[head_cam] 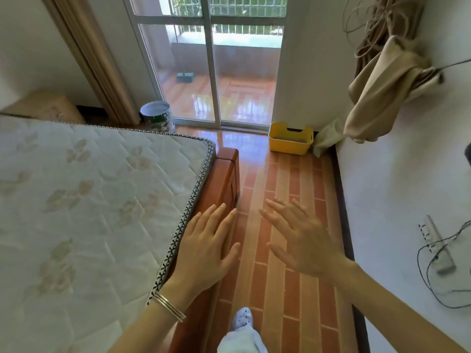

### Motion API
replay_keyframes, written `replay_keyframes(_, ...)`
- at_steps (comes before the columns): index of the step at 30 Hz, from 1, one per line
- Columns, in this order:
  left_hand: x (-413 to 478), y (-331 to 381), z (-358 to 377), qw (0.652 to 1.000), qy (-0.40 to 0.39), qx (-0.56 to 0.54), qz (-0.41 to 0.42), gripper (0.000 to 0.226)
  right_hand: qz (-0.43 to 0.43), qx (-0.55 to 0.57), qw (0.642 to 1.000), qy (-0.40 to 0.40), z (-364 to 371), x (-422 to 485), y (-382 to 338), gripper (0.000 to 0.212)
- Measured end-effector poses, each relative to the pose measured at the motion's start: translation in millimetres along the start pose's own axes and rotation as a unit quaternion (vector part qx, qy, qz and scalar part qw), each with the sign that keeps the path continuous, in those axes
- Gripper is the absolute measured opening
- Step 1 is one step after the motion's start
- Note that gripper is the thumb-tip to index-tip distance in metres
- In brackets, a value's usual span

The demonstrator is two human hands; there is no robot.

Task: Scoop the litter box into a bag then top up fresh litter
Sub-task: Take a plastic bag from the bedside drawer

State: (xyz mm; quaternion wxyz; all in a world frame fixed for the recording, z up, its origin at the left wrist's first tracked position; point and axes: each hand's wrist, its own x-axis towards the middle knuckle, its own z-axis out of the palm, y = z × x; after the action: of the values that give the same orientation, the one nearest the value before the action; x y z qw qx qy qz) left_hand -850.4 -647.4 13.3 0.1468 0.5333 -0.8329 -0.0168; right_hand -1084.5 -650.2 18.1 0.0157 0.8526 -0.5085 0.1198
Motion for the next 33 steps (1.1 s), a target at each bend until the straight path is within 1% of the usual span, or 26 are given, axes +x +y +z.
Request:
replay_keyframes(5,133.4,-40.3,2.1,0.999,0.02,0.007,0.035,0.06,-0.015,-0.028,0.999,0.007,3.8,104.0,69.7,0.066)
replay_keyframes(8,194.6,-57.1,11.7,0.999,0.025,0.001,0.04,0.059,-0.012,-0.014,1.0,-0.005,14.4,154.9,106.3,0.064)
replay_keyframes(10,235.6,-70.4,23.7,0.999,0.028,0.007,0.04,0.059,-0.032,-0.01,0.999,-0.009,24.5,192.4,134.5,0.062)
replay_keyframes(12,278.9,-87.2,39.0,0.999,0.03,0.014,0.027,0.059,-0.056,-0.005,0.998,-0.009,35.8,232.0,168.2,0.061)
replay_keyframes(16,376.6,-114.6,64.9,0.999,0.033,0.029,-0.004,0.06,-0.077,-0.018,0.997,-0.023,54.7,319.6,245.7,0.062)
replay_keyframes(21,503.5,-130.5,83.7,0.998,0.019,0.033,-0.043,0.061,-0.102,-0.019,0.994,-0.044,58.1,430.1,339.7,0.064)
replay_keyframes(23,550.4,-138.0,88.6,0.998,0.028,0.032,-0.054,0.06,-0.124,-0.017,0.991,-0.044,55.4,474.1,371.7,0.063)
replay_keyframes(28,651.9,-172.3,106.2,0.996,0.027,0.029,-0.079,0.06,-0.153,0.004,0.987,-0.048,61.4,572.2,438.4,0.061)
replay_keyframes(30,693.2,-194.0,116.8,0.995,0.032,0.037,-0.088,0.059,-0.167,0.002,0.985,-0.042,71.1,614.3,462.6,0.061)
replay_keyframes(33,749.6,-232.3,133.5,0.992,0.026,0.044,-0.116,0.06,-0.18,-0.002,0.982,-0.061,90.2,679.7,498.6,0.061)
